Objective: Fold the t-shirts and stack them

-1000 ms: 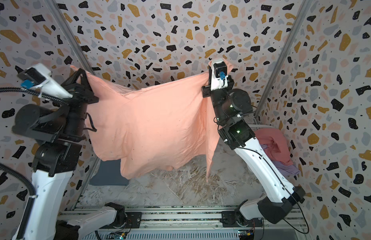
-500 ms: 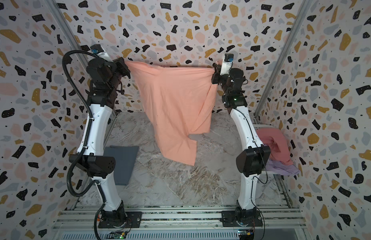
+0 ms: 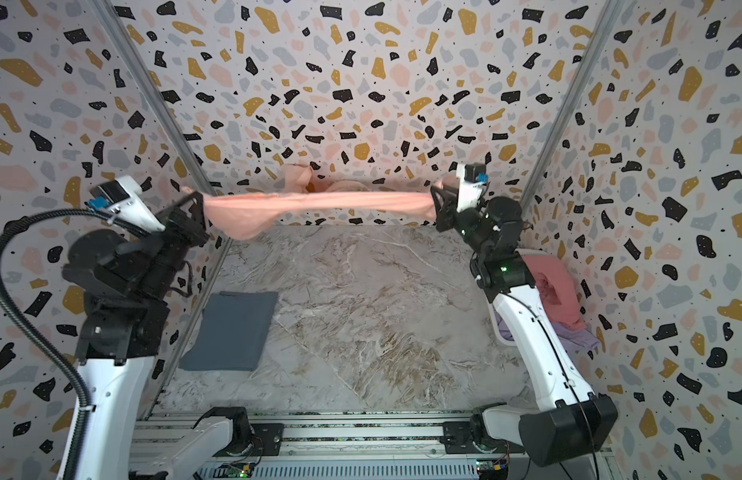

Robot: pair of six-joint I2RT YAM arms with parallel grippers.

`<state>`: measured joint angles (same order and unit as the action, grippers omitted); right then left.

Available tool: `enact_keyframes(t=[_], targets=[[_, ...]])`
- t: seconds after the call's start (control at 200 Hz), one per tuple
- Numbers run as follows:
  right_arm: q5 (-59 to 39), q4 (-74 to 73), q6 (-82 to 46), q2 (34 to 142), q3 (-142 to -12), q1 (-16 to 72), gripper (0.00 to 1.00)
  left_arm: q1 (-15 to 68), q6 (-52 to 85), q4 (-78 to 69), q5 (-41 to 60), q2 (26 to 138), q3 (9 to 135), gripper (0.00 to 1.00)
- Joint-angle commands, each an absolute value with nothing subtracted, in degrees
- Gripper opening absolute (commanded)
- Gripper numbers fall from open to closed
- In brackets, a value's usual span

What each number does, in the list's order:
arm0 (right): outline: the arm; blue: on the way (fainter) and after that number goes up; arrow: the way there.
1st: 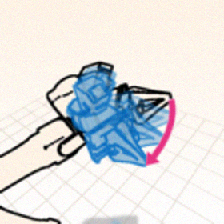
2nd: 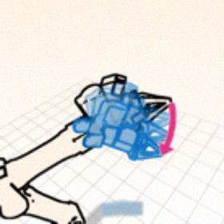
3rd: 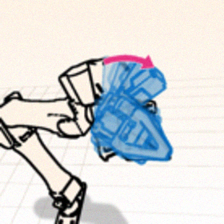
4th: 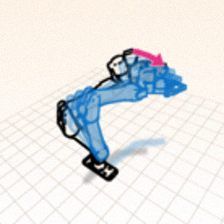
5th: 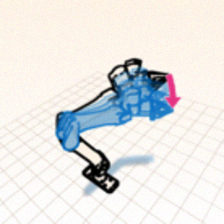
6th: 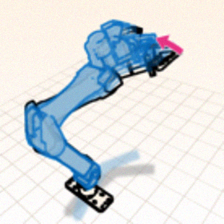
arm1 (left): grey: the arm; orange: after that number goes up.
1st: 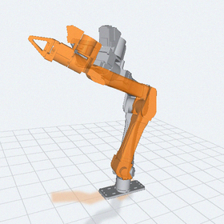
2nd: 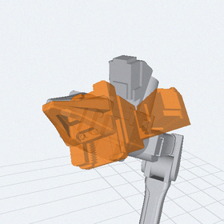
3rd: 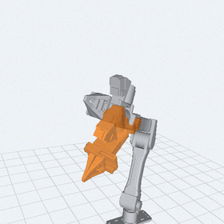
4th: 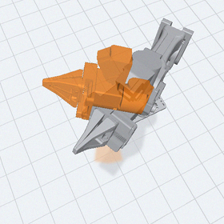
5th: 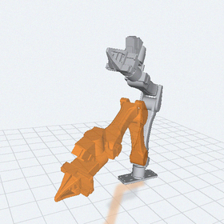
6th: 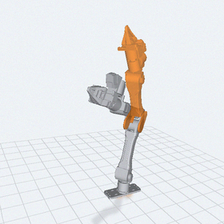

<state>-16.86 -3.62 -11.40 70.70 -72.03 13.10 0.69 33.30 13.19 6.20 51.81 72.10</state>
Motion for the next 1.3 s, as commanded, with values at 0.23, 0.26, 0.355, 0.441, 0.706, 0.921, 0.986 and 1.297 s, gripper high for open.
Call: enact_keyframes(t=[0.23, 0.26, 0.355, 0.441, 0.706, 0.921, 0.986, 1.297], targets=[[-8.73, 10.51, -18.77, 60.29, -55.77, 12.92, 0.75, 0.15, 36.28, 30.45, 13.04, 50.27, 61.4, 0.71], [-8.58, 10.43, -18.72, 60.92, -56.03, 12.92, 0.75, 0.18, 35.91, 30.35, 13.71, 52.02, 61.74, 0.71], [-9.74, 7.81, -19.89, 63.84, -55.77, 13.02, 0.75, 0.26, 35.88, 28.73, 15.79, 56.06, 60.32, 0.72], [-12.16, 2.91, -23.42, 66.83, -53.9, 13.14, 0.75, 0.26, 35.84, 26.06, 13.74, 58.34, 57.18, 0.73], [-8.82, 5.9, -27.56, 77.25, -53.95, 17.47, 0.74, 3.85, 33.93, 22.73, 5.76, 71.07, 54.29, 0.71], [-10.82, 3.9, -29.36, 80.69, -49.78, 18.98, 0.73, 6.45, 34.28, 19.75, -1.32, 82.92, 54.41, 0.63], [-11.07, 3.99, -29.43, 81.66, -49.16, 19.31, 0.73, 6.96, 35.41, 17.8, -2.4, 85.6, 54.23, 0.62], [-11.5, 4.25, -26.76, 84.46, -47.37, 20.07, 0.74, 8.16, 37.76, 13.55, -4.11, 96.27, 56.56, 0.53]])
